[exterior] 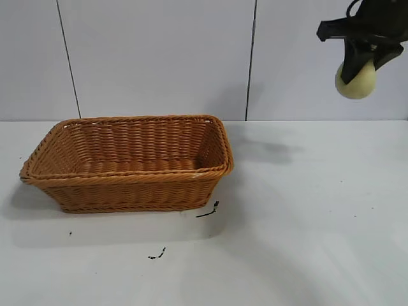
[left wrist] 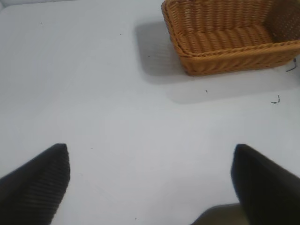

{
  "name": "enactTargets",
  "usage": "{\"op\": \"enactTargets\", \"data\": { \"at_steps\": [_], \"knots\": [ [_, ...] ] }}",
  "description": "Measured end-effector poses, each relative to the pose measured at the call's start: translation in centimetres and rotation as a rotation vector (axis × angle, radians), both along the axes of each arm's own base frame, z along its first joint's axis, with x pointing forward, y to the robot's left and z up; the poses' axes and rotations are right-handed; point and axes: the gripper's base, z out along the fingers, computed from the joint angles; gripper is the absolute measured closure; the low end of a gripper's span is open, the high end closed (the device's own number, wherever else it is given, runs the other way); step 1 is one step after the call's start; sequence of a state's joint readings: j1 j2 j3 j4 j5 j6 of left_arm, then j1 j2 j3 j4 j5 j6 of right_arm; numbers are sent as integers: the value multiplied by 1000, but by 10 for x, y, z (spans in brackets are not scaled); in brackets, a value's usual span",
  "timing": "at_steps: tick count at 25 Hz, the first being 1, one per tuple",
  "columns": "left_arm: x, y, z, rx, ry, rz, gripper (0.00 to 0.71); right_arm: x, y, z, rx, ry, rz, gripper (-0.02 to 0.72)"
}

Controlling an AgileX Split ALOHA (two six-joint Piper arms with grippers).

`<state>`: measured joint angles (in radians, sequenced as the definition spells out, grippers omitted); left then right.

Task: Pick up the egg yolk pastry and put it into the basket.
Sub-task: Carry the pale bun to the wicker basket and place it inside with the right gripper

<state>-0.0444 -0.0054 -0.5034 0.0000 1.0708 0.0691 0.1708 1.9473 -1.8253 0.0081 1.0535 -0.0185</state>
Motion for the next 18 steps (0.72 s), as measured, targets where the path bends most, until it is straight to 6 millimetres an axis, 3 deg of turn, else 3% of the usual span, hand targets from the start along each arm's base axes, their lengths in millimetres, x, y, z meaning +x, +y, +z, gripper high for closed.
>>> {"op": "enactTargets", "data": {
  "at_steps": [5,9,14,18],
  "knots": [
    [0,0,0,0,0,0,14,-5,64,12,22,-50,129,581],
    [0,0,0,0,0,0,14,-9,124,11,35,-79,255,581],
    [0,0,0,0,0,0,14,-15,192,-14,39,-69,385,581],
    [0,0,0,0,0,0,14,-11,225,-52,34,-52,435,584]
  ]
}}
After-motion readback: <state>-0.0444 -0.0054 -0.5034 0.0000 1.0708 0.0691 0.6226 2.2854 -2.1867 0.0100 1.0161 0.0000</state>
